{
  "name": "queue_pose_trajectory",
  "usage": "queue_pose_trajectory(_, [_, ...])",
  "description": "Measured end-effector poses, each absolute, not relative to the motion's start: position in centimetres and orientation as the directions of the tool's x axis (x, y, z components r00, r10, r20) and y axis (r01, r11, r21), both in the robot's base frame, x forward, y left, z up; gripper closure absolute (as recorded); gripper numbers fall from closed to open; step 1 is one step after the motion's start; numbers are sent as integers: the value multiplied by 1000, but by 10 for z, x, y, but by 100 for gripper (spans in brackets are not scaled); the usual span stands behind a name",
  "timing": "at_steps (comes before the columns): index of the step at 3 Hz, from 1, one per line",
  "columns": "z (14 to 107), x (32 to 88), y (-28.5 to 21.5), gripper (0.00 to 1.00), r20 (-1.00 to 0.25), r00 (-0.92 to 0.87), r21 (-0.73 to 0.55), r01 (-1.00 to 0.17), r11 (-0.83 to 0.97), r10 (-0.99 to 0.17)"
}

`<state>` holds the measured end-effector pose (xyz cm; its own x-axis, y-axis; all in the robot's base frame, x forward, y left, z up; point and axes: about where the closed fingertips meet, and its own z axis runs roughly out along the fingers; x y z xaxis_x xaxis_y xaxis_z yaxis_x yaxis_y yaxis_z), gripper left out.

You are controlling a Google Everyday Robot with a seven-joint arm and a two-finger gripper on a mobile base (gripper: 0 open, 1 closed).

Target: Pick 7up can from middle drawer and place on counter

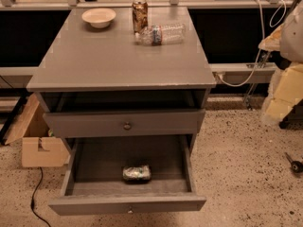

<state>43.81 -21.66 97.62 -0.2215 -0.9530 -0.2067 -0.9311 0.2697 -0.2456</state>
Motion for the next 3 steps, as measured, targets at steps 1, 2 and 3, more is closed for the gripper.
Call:
queue_pose_trajectory(1, [976,438,-217,0,-207,-221,-246,-931,270,-953])
queue_pose_trajectory(2, [942,436,-202,0,-261,-203,-217,-940,263,-944])
queue_pose_trajectory(3, [868,427,-152,0,-407,-151,-125,-968,219,-901])
